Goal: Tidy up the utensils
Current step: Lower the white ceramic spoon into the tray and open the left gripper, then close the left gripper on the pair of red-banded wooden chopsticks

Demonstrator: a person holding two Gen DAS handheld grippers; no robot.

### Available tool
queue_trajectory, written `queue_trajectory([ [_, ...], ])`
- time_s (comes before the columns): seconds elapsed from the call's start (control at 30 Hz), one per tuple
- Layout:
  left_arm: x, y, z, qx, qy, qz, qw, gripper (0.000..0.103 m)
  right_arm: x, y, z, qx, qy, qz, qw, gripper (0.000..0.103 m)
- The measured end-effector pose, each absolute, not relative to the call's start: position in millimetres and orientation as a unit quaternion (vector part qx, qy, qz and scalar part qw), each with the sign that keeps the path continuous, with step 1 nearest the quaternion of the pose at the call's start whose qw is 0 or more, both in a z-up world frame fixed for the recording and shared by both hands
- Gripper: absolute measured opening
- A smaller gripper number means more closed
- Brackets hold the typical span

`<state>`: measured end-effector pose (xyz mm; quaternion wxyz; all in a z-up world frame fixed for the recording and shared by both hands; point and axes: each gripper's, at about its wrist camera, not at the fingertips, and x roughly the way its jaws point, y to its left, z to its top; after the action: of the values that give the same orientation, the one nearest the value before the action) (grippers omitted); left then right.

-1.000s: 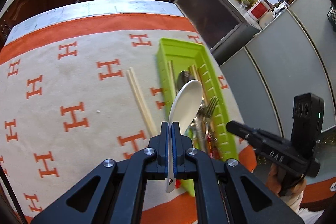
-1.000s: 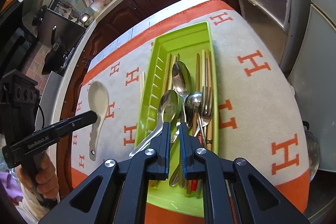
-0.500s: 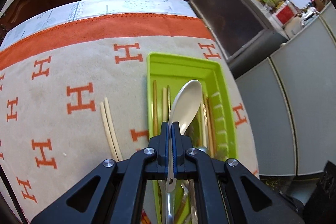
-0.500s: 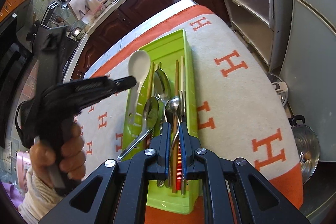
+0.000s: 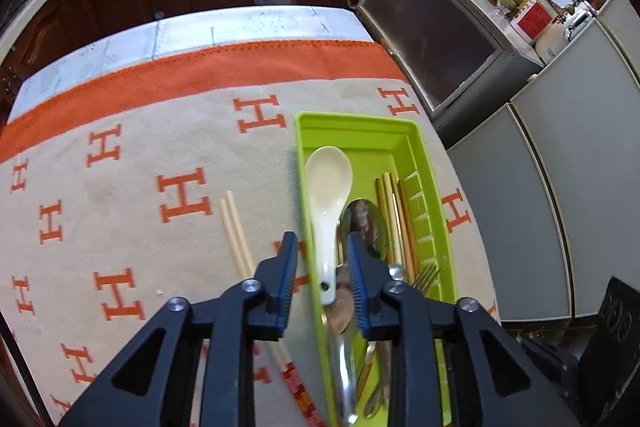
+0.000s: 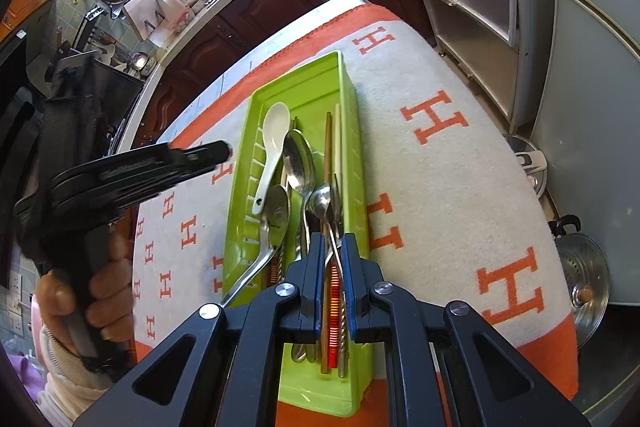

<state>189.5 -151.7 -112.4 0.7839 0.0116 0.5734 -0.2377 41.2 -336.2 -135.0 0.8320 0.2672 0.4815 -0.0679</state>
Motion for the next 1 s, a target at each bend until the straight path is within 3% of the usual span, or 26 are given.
queue_trajectory([
  [0.07,186,-137,-108,0.013,0.573,-0.233,0.786,0.031,42,-330,-134,0.264,0.484,-0.061,0.832,0.009],
  [0.47,160,-71,-148,-0.006,0.625,-0.201,0.754,0.031,52,-296,-136,0.245,0.501,-0.024,0.830,0.009],
  [1.0,163,-85,-180,-0.046,0.655,-0.195,0.728,0.031,54,-291,-138,0.238,0.510,-0.018,0.826,0.009],
])
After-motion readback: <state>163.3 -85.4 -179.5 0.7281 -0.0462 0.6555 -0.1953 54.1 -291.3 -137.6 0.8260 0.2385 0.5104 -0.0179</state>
